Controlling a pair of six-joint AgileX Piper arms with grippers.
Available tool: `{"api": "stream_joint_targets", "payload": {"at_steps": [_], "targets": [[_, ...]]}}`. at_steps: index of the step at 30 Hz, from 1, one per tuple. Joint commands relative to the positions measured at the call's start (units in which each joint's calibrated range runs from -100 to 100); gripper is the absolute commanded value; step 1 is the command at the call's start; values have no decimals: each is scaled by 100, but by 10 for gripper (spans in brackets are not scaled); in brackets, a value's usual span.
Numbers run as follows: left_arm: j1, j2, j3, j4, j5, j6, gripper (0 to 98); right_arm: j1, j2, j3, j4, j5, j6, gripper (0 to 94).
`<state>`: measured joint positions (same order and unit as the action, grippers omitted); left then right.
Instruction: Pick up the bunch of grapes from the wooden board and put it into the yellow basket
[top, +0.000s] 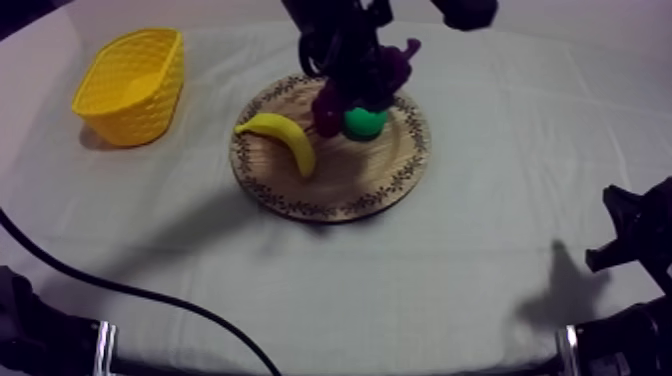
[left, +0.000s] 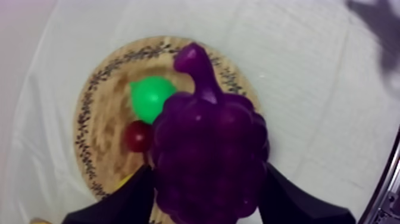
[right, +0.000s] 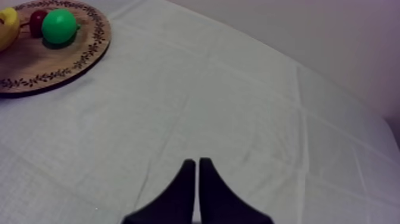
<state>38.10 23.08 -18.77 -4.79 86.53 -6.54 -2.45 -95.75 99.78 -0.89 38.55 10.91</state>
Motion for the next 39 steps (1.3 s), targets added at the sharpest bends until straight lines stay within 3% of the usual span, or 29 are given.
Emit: {"api": "stream_joint_targets", "payload": {"at_steps": [1, 17, 28, 39], "targets": [[-150, -41, -2, -5, -6, -8, 427, 0, 0, 0, -1, -1, 0, 3], [-1641, -169, -109, 62, -4, -7, 438, 0, 0, 0, -1, -1, 0, 3], [-2601, -88, -85, 191, 22, 208, 438, 0, 0, 0, -1, -1, 0, 3], [-3346, -23, -424, 244, 494, 351, 439, 0, 0, 0, -1, -1, 0, 3]]}}
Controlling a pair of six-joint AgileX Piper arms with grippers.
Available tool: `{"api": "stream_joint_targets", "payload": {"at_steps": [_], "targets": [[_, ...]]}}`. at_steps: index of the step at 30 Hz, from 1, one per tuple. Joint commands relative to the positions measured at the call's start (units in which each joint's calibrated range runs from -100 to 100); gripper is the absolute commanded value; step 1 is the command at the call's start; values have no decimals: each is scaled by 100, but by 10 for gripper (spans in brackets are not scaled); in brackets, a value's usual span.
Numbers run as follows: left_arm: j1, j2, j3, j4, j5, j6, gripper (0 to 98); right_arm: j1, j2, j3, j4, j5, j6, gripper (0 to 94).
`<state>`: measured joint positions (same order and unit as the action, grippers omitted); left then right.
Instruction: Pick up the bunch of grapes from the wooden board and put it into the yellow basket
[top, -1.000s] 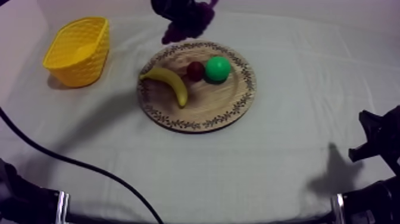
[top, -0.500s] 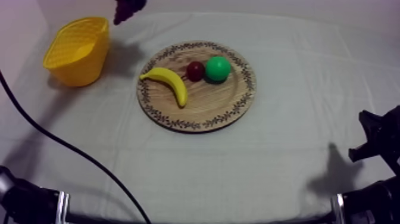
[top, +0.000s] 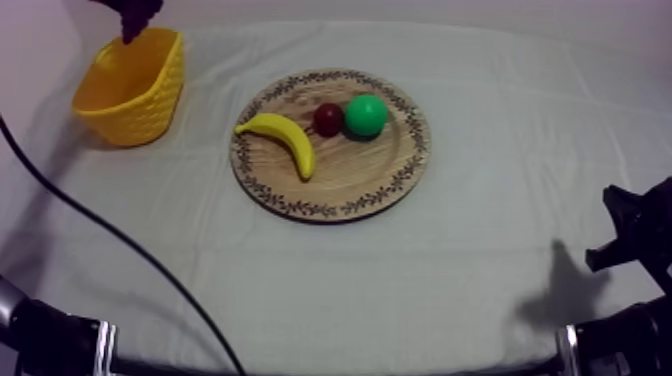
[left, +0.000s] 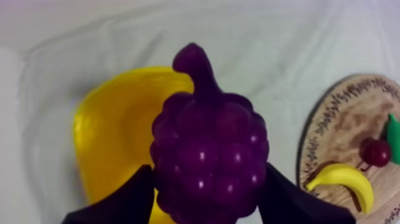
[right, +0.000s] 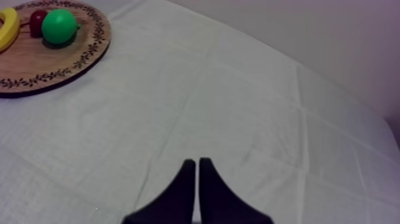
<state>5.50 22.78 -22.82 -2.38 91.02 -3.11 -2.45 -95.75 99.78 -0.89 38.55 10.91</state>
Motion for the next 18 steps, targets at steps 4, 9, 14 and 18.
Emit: {"api": "stream_joint_targets", "payload": {"at_steps": [4, 9, 14, 18], "targets": [[-250, 9, -85, 9, 225, 59, 441, 0, 0, 0, -1, -1, 0, 3], [-327, 74, -97, 11, 308, 127, 438, 0, 0, 0, -1, -1, 0, 3], [-353, 255, -23, 17, 328, 207, 450, 0, 0, 0, -1, -1, 0, 3], [-394, 484, 41, 55, 331, 262, 457, 0, 0, 0, -1, -1, 0, 3]]}}
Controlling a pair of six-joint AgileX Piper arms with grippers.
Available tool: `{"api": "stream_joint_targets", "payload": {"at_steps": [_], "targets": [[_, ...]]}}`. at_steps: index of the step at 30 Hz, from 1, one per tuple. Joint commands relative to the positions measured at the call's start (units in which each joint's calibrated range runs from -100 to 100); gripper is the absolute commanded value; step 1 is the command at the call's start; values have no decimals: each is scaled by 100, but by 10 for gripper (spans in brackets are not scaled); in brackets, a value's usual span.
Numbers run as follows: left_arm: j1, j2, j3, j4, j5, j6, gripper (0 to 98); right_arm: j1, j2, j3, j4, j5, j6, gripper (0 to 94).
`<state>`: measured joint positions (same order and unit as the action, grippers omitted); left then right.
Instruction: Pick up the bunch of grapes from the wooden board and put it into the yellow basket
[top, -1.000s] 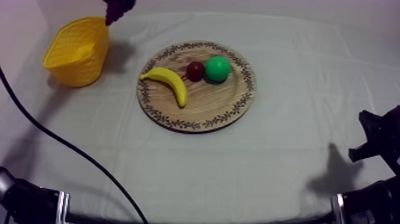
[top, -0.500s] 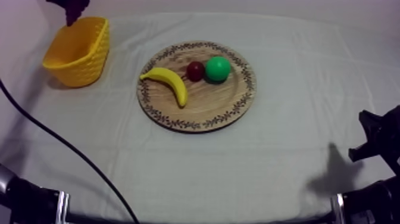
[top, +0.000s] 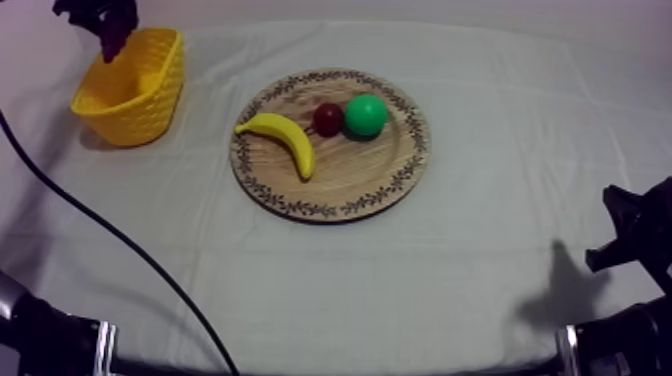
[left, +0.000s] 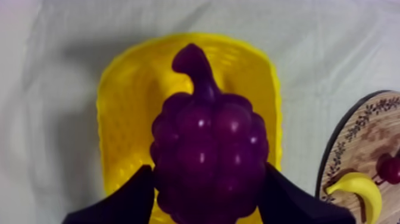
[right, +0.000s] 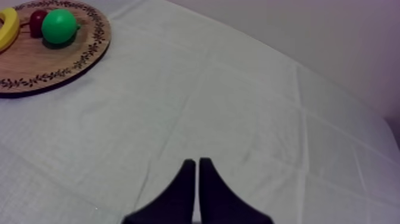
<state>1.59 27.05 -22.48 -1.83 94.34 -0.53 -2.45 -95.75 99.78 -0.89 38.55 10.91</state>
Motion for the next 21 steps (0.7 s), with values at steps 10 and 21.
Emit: {"api": "stream_joint_targets", "payload": {"at_steps": [10, 21], "targets": [[-80, 703, 86, 117, 0, 45, 535, 0, 0, 0, -1, -1, 0, 3], [-69, 968, 101, 132, 98, 312, 826, 0, 0, 0, -1, -1, 0, 3]]}}
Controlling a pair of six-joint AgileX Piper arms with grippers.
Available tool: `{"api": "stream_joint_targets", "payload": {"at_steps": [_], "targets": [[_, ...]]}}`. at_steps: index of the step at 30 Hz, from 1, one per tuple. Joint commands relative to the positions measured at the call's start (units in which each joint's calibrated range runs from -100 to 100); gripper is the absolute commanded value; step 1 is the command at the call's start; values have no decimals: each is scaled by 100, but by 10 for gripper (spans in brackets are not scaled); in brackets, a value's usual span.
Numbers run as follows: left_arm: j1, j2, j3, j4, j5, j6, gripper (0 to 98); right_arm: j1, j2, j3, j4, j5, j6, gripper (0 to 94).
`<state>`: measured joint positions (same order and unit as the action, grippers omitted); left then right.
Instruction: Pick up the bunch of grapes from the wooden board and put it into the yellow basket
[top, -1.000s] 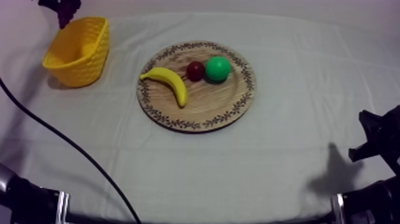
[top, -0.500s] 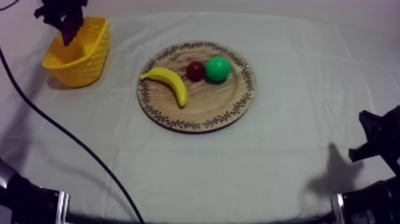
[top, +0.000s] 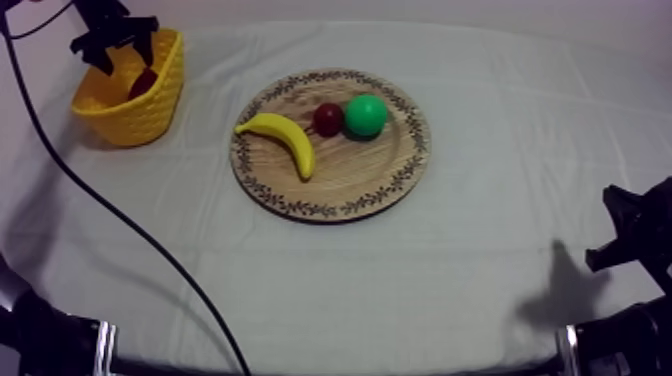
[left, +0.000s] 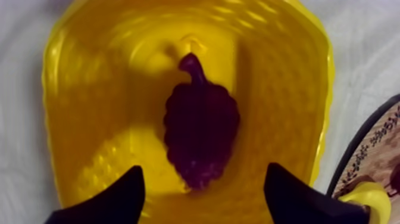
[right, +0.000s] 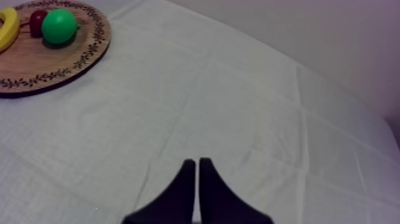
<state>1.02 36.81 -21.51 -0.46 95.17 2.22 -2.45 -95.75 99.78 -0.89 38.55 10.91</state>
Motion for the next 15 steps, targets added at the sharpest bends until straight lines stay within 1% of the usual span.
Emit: {"api": "stream_joint_targets", "payload": {"at_steps": [1, 3, 5, 11, 15], "targets": [[-27, -23, 8, -2, 34, 67, 840, 0, 0, 0, -1, -1, 0, 3], [-59, -82, 47, 8, 61, 114, 856, 0, 0, 0, -1, -1, 0, 3], [-91, -181, 108, 14, 78, 145, 849, 0, 0, 0, -1, -1, 0, 3], [-141, -708, 442, 92, 83, 202, 771, 0, 0, 0, -1, -1, 0, 3], [-91, -1300, 848, 149, -108, 198, 725, 0, 0, 0, -1, -1, 0, 3]]}}
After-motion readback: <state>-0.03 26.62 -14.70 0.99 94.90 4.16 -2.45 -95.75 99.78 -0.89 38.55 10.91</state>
